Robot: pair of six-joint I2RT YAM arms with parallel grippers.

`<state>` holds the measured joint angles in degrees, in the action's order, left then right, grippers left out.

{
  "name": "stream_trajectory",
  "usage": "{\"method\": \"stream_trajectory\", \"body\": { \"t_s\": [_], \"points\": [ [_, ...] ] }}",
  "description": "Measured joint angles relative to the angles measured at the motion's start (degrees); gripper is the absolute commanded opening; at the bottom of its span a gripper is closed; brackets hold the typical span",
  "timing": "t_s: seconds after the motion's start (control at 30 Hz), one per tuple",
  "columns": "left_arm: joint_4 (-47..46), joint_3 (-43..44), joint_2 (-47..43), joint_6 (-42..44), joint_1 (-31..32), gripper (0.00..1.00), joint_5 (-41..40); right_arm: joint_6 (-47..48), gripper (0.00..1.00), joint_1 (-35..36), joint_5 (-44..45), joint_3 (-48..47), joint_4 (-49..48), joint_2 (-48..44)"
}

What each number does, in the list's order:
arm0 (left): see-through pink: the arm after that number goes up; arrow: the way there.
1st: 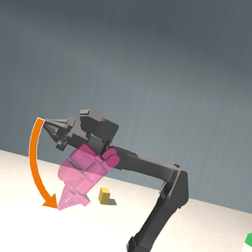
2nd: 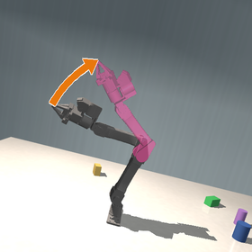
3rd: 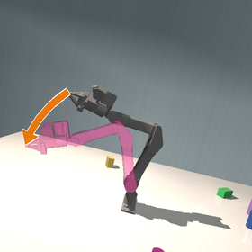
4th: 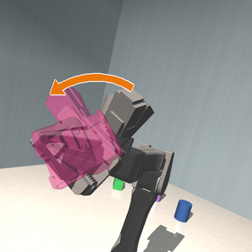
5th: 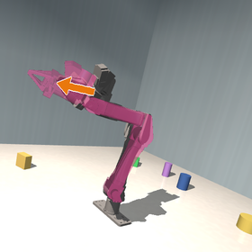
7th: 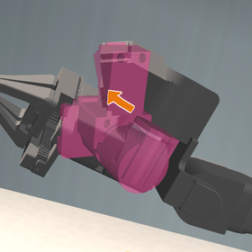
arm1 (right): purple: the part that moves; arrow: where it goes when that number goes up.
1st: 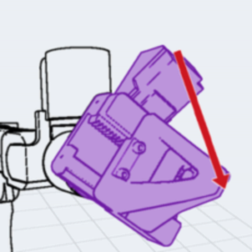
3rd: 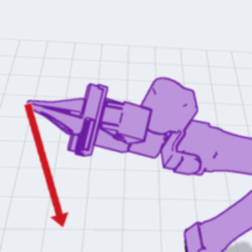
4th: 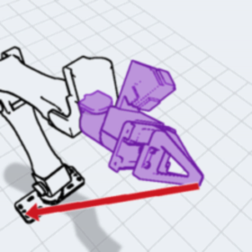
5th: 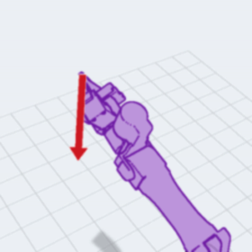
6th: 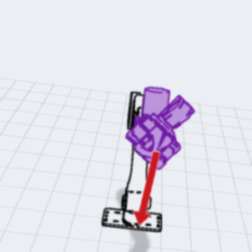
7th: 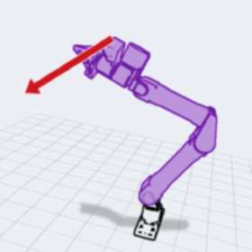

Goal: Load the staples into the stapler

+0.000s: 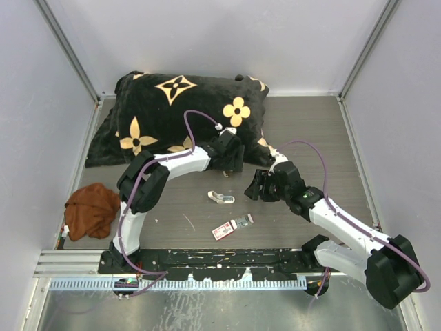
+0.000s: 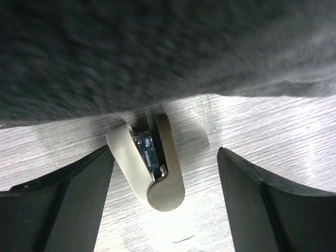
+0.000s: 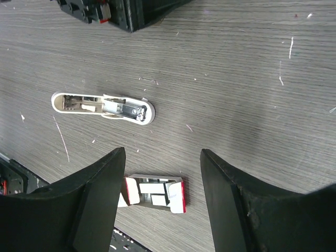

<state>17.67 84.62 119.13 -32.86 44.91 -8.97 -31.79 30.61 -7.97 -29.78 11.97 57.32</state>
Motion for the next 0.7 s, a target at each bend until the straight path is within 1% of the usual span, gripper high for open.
{"method": "stream_trajectory", "body": {
  "t_s": [0.13, 0.27, 0.33, 0.4, 0.53, 0.63, 0.7],
  "points": [
    [0.9, -0.4, 0.0, 3.2, 0.9, 0.61, -1.8, 0.0, 0.65, 0.0, 1.5, 0.0, 0.5, -0.7],
    [0.2, -2.8, -1.2, 5.7, 1.4, 0.46, -2.8, -0.2, 0.65, 0.0, 2.8, 0.0, 0.6, -1.8],
    [-0.3, -3.9, -1.9, 6.6, 1.4, 0.33, -2.8, -0.4, 0.65, 0.0, 3.5, 0.0, 0.6, -2.4],
    [-1.0, -4.9, -2.5, 7.3, 1.4, 0.24, -2.6, -0.7, 0.65, 0.0, 4.2, 0.0, 1.0, -2.9],
    [-2.3, -7.4, -4.3, 10.3, 1.5, 0.17, -1.0, -1.9, 0.65, 0.0, 5.6, 0.0, 3.2, -4.7],
    [-2.9, -11.2, -7.4, 13.6, 1.6, 0.16, 0.9, -3.8, 0.65, 0.0, 6.6, 0.0, 5.2, -6.6],
    [-3.5, -15.1, -11.4, 16.9, 1.9, 0.16, 1.8, -6.0, 0.66, 0.0, 6.6, 0.0, 6.6, -8.2]
  ]
}}
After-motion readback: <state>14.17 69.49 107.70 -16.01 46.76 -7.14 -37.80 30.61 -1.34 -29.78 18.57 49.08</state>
